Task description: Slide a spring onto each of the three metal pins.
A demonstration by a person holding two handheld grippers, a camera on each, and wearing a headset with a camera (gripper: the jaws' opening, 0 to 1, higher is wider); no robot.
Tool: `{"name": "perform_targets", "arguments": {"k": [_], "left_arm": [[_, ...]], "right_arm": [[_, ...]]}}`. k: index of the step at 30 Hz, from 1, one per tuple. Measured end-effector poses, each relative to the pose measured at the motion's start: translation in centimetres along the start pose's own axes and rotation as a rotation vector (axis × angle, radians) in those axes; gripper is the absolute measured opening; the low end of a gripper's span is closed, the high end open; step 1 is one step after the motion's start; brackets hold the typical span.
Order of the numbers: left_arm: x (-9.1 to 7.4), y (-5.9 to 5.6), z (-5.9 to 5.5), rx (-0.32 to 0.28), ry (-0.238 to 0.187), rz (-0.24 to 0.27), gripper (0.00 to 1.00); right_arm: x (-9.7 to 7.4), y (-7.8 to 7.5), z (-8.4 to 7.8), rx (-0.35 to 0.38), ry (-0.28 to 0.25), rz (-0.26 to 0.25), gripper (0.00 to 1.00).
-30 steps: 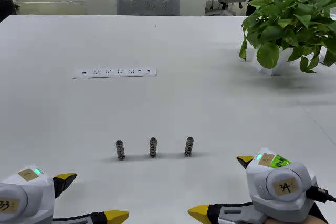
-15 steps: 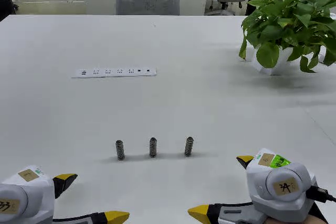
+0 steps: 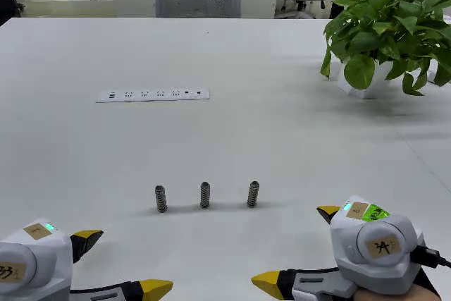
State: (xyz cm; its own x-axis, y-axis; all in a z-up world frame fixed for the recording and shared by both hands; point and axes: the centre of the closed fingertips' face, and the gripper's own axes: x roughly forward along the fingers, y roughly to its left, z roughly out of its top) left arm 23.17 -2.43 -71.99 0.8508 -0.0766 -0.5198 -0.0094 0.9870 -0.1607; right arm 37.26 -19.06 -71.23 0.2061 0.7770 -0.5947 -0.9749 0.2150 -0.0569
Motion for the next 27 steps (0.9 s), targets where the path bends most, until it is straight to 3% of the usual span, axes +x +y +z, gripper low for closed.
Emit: {"name": "perform_targets", "arguments": {"k": [27], "left_arm": [[-0.05, -0.07, 0.18, 0.002, -0.003, 0.003, 0.94]], "right_arm": [[-0.05, 0.03, 0.18, 0.008, -0.007, 0.002, 0.99]]}}
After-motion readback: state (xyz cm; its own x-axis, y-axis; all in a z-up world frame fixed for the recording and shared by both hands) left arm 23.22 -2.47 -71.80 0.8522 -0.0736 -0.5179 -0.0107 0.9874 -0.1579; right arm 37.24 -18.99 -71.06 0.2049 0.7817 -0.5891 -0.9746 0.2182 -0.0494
